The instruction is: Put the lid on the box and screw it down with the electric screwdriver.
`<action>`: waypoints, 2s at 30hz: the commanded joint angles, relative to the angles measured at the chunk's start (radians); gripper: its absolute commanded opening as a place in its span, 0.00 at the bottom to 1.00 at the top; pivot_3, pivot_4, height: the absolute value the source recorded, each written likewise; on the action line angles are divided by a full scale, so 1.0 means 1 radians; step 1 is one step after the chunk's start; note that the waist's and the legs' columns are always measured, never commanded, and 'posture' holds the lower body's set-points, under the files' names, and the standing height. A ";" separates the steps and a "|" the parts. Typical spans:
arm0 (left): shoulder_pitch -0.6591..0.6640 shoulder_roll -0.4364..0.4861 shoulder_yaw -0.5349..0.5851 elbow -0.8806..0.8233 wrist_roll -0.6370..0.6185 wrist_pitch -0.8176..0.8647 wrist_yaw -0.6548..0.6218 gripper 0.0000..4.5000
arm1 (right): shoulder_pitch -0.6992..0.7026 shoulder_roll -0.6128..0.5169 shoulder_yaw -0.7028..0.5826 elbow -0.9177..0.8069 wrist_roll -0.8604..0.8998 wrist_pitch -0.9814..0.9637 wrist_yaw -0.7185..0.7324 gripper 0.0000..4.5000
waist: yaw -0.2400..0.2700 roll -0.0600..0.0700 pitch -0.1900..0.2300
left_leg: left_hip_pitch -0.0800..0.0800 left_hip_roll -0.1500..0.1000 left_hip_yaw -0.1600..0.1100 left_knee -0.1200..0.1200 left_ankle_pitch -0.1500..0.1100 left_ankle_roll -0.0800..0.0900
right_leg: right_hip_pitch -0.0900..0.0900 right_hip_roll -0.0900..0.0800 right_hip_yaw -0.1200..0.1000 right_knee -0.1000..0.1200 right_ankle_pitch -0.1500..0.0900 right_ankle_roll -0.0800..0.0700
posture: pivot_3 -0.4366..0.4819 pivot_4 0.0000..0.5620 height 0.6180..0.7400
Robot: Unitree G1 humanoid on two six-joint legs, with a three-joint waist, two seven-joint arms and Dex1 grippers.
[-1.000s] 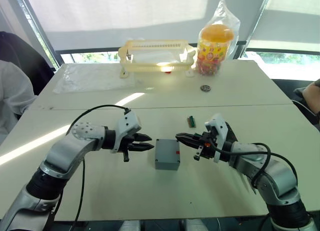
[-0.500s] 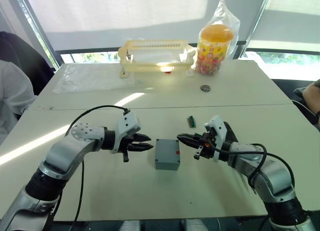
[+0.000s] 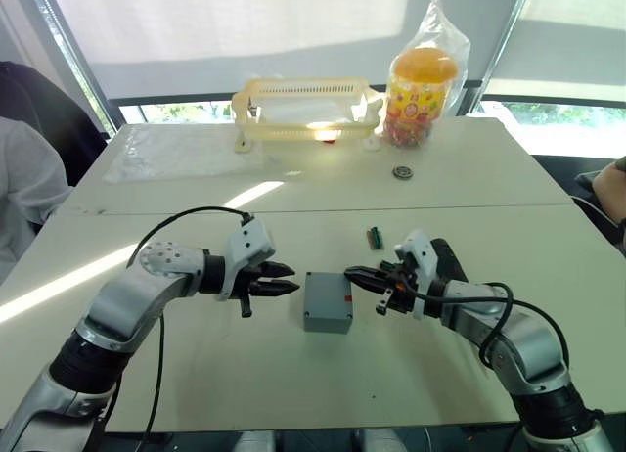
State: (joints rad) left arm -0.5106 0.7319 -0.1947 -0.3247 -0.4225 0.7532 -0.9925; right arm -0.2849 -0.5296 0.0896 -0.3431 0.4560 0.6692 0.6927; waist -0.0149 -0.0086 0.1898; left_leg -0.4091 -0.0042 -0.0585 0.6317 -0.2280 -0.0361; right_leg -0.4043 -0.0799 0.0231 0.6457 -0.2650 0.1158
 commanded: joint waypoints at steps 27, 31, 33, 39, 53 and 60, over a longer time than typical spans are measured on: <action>-0.070 -0.068 -0.099 -0.130 -0.052 -0.108 -0.109 0.29 | -0.283 -0.794 -0.078 0.228 0.398 0.945 0.060 0.99 | 0.001 -0.001 0.001 | -0.001 0.000 0.002 0.000 0.000 0.000 | 0.000 -0.001 0.000 -0.002 -0.003 -0.005 | 0.48 0.27 1.00; -0.048 -0.091 -0.104 -0.165 -0.052 -0.086 -0.071 0.29 | -0.339 -0.796 0.034 0.308 0.478 0.945 0.040 0.99 | -0.004 0.000 0.001 | -0.001 0.000 0.003 0.000 0.000 0.001 | -0.001 0.000 0.001 -0.002 -0.003 -0.005 | 0.48 0.27 1.00; -0.026 -0.091 -0.094 -0.184 -0.057 -0.076 -0.054 0.29 | -0.359 -0.788 0.080 0.319 0.500 0.945 0.017 0.99 | -0.001 0.000 0.001 | -0.001 0.001 0.002 -0.001 0.000 0.001 | -0.001 0.000 0.001 -0.002 -0.001 -0.002 | 0.48 0.27 1.00; 0.004 -0.092 -0.077 -0.208 -0.060 -0.049 -0.002 0.29 | -0.417 -0.728 0.144 0.415 0.509 0.945 -0.064 0.99 | 0.001 -0.001 0.001 | -0.001 0.000 0.002 0.000 0.000 0.001 | -0.001 0.000 0.001 -0.003 -0.002 -0.002 | 0.48 0.27 1.00; 0.019 -0.076 -0.029 -0.199 -0.072 -0.023 0.048 0.29 | -0.436 -0.612 0.252 0.406 0.368 0.945 -0.103 0.38 | 0.002 -0.003 -0.001 | -0.001 0.000 0.002 0.001 0.000 0.001 | 0.000 0.000 0.001 -0.002 -0.001 -0.001 | 0.48 0.27 1.00; 0.021 -0.047 0.029 -0.166 -0.097 -0.027 0.026 0.29 | -0.407 -0.468 -0.157 0.561 0.501 0.945 -0.377 0.38 | -0.011 -0.013 -0.002 | 0.001 0.002 0.002 0.001 0.000 0.001 | 0.001 0.002 0.001 -0.003 -0.001 -0.003 | 0.48 0.27 1.00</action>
State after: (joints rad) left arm -0.4841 0.6677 -0.2147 -0.4892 -0.4983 0.7358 -0.9582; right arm -0.6994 -1.0215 0.1146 0.2127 0.9034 1.6091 0.4432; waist -0.0259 -0.0218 0.1881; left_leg -0.4083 -0.0026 -0.0559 0.6338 -0.2284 -0.0355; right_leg -0.4031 -0.0783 0.0247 0.6434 -0.2659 0.1124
